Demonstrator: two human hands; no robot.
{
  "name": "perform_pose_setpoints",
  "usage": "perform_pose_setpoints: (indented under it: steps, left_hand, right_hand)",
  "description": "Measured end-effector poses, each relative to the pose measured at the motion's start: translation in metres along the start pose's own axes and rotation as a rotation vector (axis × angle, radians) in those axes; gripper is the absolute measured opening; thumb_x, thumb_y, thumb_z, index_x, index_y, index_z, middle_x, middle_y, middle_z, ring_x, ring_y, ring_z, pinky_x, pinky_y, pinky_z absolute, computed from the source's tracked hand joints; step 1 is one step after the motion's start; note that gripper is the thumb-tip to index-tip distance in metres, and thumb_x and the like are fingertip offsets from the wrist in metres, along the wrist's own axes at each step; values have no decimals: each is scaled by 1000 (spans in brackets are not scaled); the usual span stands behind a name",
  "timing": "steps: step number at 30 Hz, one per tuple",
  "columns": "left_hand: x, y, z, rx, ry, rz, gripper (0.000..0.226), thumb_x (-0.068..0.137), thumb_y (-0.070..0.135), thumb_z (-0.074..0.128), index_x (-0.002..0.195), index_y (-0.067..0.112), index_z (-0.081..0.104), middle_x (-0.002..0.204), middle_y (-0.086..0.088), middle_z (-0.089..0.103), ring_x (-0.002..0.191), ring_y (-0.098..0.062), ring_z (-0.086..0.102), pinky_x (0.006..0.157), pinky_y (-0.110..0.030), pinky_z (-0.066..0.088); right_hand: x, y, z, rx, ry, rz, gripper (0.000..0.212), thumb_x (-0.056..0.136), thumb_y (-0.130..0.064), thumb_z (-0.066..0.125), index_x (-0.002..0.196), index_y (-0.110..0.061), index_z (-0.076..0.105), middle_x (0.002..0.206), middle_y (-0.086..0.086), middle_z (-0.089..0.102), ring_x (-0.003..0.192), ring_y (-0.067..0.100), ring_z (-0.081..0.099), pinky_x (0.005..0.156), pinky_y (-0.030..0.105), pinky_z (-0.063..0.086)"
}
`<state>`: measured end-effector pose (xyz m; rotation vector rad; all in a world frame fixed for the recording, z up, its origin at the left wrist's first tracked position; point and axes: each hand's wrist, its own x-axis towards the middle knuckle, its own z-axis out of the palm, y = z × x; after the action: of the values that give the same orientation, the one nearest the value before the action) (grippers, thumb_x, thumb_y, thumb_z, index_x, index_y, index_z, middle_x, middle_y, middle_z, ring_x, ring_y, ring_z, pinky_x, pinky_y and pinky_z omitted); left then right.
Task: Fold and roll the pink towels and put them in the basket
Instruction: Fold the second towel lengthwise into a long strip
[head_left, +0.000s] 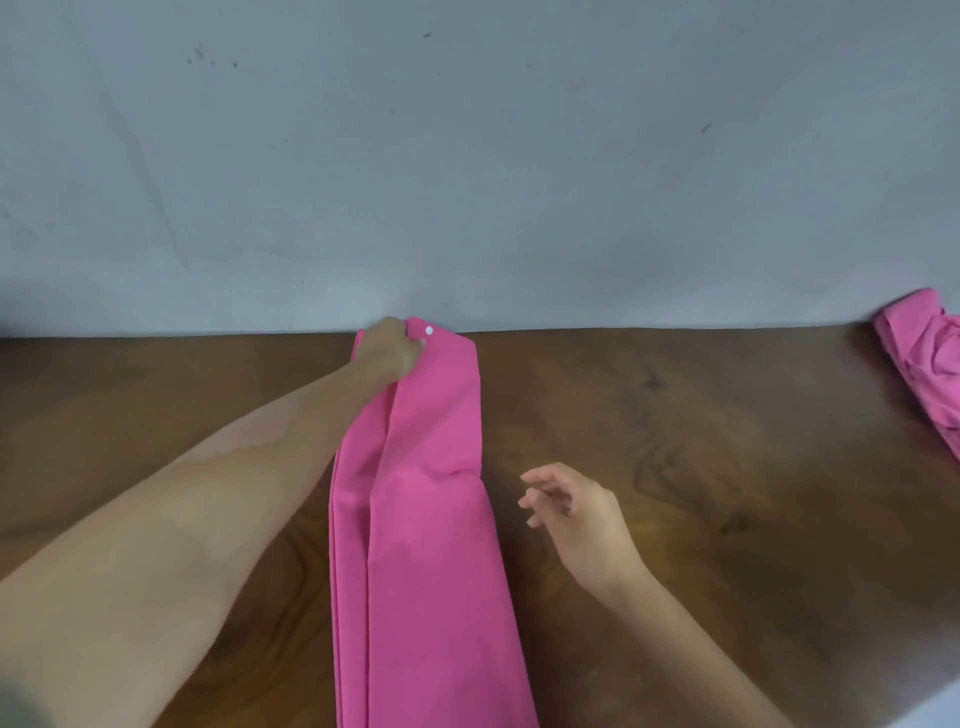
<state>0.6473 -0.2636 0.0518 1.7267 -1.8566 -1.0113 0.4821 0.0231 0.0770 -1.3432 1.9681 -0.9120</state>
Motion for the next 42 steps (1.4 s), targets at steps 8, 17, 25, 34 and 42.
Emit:
perform_pose_setpoints:
  steps: [8, 17, 25, 34, 42]
  left_hand:
    - [3, -36, -32, 166, 88, -19, 43, 101, 44, 45, 74, 12, 53, 96, -17, 61, 88, -34, 61, 63, -32, 42]
    - [-2, -34, -31, 53, 13, -43, 25, 90, 32, 66, 78, 11, 61, 85, -10, 65, 89, -30, 64, 73, -32, 52]
    - [-25, -28, -46, 79, 149, 433, 27, 92, 16, 70, 71, 1, 61, 69, 2, 45, 64, -15, 44, 64, -37, 42]
    - [-132, 24, -63, -81, 106, 659, 16, 93, 34, 57, 95, 18, 61, 90, -5, 58, 92, -18, 59, 84, -53, 48]
    - [-241, 74, -60, -347, -11, 560, 25, 88, 34, 64, 93, 11, 55, 76, -4, 50, 66, -19, 41, 66, -38, 37]
  right_hand:
    - [19, 3, 11, -41, -44, -11, 24, 95, -3, 59, 99, -25, 69, 85, -11, 73, 67, 13, 69, 70, 20, 54]
    - [15, -5, 5, -35, -26, -22, 26, 96, -1, 57, 102, -23, 69, 85, -8, 73, 70, 13, 70, 69, 16, 53]
    - [-11, -8, -23, -75, 6, -32, 23, 96, -3, 58, 102, -22, 70, 85, -8, 73, 71, 10, 69, 68, 11, 49]
    - [-27, -34, -76, -362, 68, -296, 27, 97, -19, 63, 120, -32, 65, 117, -24, 58, 111, -4, 52, 87, 7, 39]
    - [-36, -90, -115, -459, 102, -591, 42, 96, -23, 63, 135, -35, 54, 151, -12, 30, 146, 9, 15, 102, 26, 43]
